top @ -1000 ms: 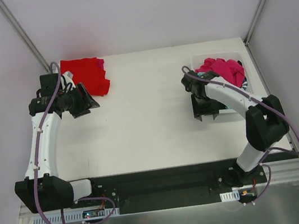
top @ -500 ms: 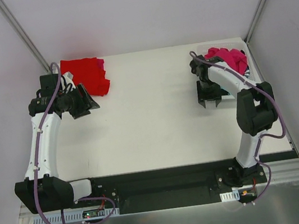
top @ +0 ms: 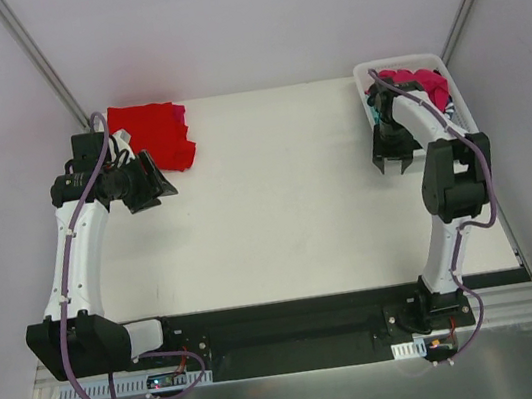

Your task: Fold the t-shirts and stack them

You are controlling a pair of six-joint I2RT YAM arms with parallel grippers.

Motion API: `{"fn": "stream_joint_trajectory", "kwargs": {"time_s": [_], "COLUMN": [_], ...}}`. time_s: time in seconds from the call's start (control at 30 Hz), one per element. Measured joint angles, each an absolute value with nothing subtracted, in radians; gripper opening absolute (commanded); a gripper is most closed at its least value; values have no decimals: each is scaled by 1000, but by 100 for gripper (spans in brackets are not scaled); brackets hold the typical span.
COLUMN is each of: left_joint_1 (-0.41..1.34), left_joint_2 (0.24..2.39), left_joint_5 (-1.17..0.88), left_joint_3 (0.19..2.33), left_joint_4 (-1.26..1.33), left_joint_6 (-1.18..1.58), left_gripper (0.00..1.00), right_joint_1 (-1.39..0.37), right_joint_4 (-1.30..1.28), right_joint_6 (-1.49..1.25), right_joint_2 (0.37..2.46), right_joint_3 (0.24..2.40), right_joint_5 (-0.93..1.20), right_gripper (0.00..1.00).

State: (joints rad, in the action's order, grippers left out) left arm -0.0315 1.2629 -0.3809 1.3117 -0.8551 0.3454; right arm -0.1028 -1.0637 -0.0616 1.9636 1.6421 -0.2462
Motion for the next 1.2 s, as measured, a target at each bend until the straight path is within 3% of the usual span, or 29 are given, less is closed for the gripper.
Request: {"fn": "stream_joint_trajectory", "kwargs": {"time_s": [0.3, 0.57, 0.8, 0.9, 1.2], "left_joint_1": [-31, -31, -31, -31, -31], "left_joint_2": [1263, 1263, 1263, 1263, 1263], "left_joint_5": [-373, -362, -363, -363, -367], "left_joint_3": [1316, 1317, 1317, 1317, 1317], "left_joint_4": [-865, -871, -870, -868, -867], "left_joint_6": [341, 339, 340, 340, 340], "left_gripper": [52, 52, 52, 52, 52], "right_joint_1": [-89, -129, -141, -106, 4], "right_joint_4": [-1092, -1129, -1225, -1236, -1243], "right_joint_6": [-48, -48, -36, -31, -28], "right_joint_2": [2044, 1970, 1895, 1933, 2244], "right_joint_3": [1739, 1748, 2131, 2210, 2188], "right_joint_5": [-237, -223, -228, -237, -232], "right_gripper": [49, 56, 52, 51, 49]}}
